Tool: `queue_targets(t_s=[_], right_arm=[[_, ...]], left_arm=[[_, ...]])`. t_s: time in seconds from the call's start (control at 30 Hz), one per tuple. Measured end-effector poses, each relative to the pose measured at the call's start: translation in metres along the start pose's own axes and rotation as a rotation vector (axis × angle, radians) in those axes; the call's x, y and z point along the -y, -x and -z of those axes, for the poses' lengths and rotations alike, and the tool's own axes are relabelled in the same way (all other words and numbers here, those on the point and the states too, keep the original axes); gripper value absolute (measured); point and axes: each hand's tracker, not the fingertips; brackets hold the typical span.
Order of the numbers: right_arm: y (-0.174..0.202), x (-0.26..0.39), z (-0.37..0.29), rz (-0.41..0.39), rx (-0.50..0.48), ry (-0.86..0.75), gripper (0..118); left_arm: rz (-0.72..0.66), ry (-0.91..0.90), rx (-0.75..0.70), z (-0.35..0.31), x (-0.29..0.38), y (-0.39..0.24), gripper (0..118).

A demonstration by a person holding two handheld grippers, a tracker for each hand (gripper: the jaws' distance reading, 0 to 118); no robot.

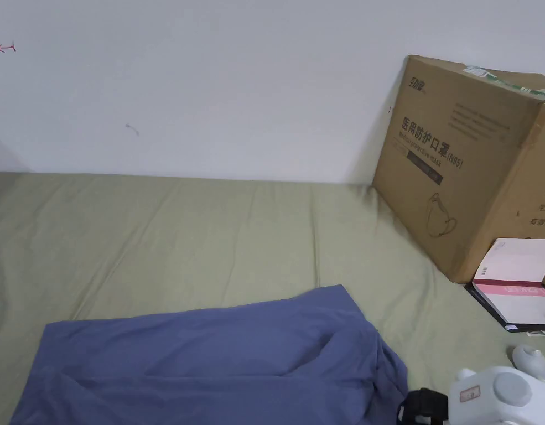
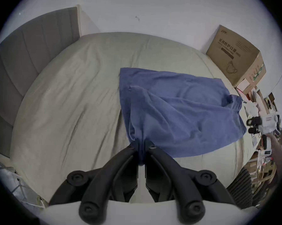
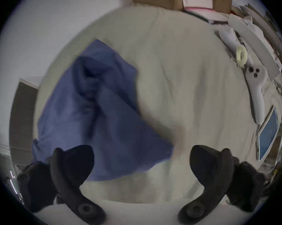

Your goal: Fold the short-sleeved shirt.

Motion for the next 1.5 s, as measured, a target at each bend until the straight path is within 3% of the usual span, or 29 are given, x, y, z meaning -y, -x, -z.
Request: queue_targets(t_s=[0.07, 0.13, 0.2, 0.27, 0.33, 0.57, 0.7, 0.97, 1.03, 1.07, 1.13, 1.17, 1.23, 1.33, 1.5], right_arm=[[0.0, 0.007, 0.009, -0.061, 0.008, 0.014, 80], [0.008, 0.021, 0.001, -0.185, 0.078, -0.057, 57], [0.012, 0.027, -0.006, -0.272, 0.013, -0.053, 50], [0.015, 0.034, -0.016, -0.252, -0.102, -0.046, 10], [0.02, 0.038, -0.025, -0.254, -0.059, -0.061, 10], [0.015, 0.045, -0.081, -0.283, -0.117, -0.153, 10], [0.0, 0.064, -0.104, -0.291, -0.123, -0.122, 10], [-0.03, 0.124, -0.106, -0.243, -0.178, -0.001, 10], [-0.028, 0.128, -0.093, -0.236, -0.145, 0.026, 17], [-0.028, 0.129, -0.087, -0.226, -0.132, 0.036, 29], [-0.029, 0.132, -0.08, -0.173, -0.099, 0.034, 87], [-0.026, 0.134, -0.08, -0.154, -0.097, 0.034, 93], [-0.026, 0.136, -0.082, -0.138, -0.104, 0.023, 100], [-0.028, 0.137, -0.081, -0.119, -0.091, 0.019, 100], [-0.013, 0.144, -0.104, -0.16, -0.132, -0.131, 100]], left_arm=[[-0.01, 0.018, -0.001, 0.005, 0.001, 0.004, 6], [-0.008, 0.039, -0.007, 0.01, 0.003, 0.004, 6], [-0.005, 0.063, -0.005, 0.016, 0.007, 0.006, 6], [-0.003, 0.072, -0.004, 0.02, 0.008, 0.007, 6], [-0.006, 0.068, -0.002, 0.021, 0.009, 0.009, 6], [-0.019, 0.034, 0.038, -0.004, 0.003, 0.018, 6], [0.042, 0.053, 0.039, -0.028, 0.011, 0.025, 6], [-0.005, 0.203, 0.116, -0.057, 0.063, 0.052, 6], [-0.005, 0.238, 0.141, -0.05, 0.07, 0.053, 9], [-0.008, 0.239, 0.137, -0.047, 0.072, 0.053, 21], [-0.014, 0.254, 0.133, -0.043, 0.073, 0.052, 88], [-0.015, 0.263, 0.126, -0.041, 0.073, 0.052, 88], [-0.031, 0.283, 0.124, -0.039, 0.076, 0.054, 102], [-0.114, 0.34, 0.186, -0.032, 0.082, 0.06, 101], [-0.05, 0.138, 0.173, -0.056, 0.077, 0.039, 102]])
